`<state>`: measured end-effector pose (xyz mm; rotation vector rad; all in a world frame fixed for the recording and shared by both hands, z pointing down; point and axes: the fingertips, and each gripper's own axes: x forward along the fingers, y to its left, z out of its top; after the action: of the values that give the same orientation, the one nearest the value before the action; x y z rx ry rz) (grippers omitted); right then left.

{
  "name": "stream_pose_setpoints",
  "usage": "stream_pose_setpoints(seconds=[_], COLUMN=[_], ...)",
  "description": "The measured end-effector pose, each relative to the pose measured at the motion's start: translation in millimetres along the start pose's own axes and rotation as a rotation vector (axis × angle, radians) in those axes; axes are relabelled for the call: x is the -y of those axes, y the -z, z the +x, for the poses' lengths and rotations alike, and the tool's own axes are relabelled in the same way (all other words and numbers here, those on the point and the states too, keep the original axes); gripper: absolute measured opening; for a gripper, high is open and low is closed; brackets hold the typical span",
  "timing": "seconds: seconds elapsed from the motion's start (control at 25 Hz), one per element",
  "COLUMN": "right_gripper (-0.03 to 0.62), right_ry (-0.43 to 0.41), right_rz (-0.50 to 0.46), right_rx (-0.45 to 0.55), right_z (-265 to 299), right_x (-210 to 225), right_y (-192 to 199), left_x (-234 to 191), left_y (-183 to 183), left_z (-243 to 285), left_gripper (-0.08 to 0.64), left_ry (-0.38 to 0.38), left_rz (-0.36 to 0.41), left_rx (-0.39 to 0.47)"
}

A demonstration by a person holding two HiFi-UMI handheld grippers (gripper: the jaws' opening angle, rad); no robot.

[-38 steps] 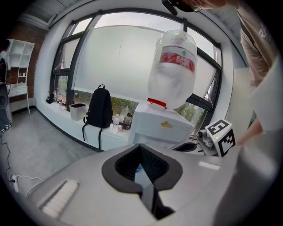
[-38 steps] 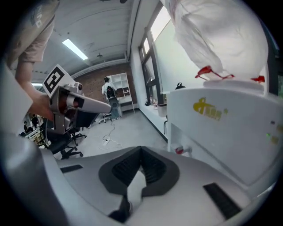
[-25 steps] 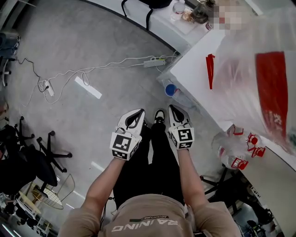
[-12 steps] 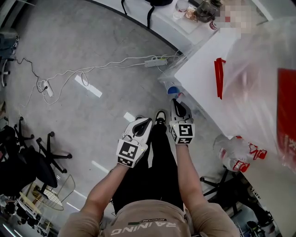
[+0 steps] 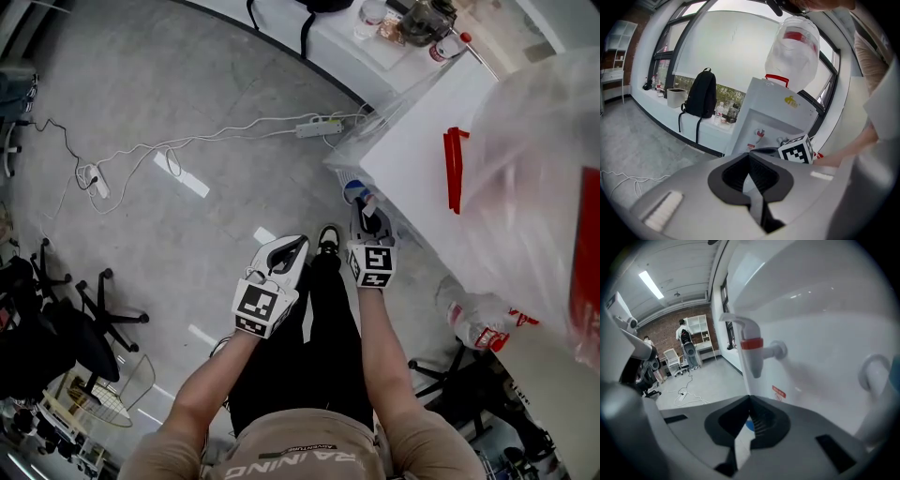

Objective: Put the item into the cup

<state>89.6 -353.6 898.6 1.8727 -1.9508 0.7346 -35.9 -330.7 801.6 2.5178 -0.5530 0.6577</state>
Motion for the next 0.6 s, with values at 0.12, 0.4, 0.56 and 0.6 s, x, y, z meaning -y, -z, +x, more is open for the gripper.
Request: stream_pose_setpoints(seconds=[0.12,0.4,0.56,0.6], right_gripper=[0.011,0.012,0.012,0.012], right_ry=[0.022,0.049,0.051,0.052], right_rz=[0.009,0.029,0.008,0.006], right_rx=[-0.005,0.005,0.014,0.011], right_z=[2,7,6,4], right_x=[4,13,9,7], right_y=[5,12,14,16], left_x=[-1,3,6,7], left_y=[6,17,23,23], left_z=[0,-4,-5,-5], left_gripper=[0.008,0.008,0.008,0.008], left_ry=[0.008,0.014,0.015,0.011], left_rz=[0.008,0.003,-0.008,-0.016], left_rx=[-0.017,-0.041,-0.054,-0.055])
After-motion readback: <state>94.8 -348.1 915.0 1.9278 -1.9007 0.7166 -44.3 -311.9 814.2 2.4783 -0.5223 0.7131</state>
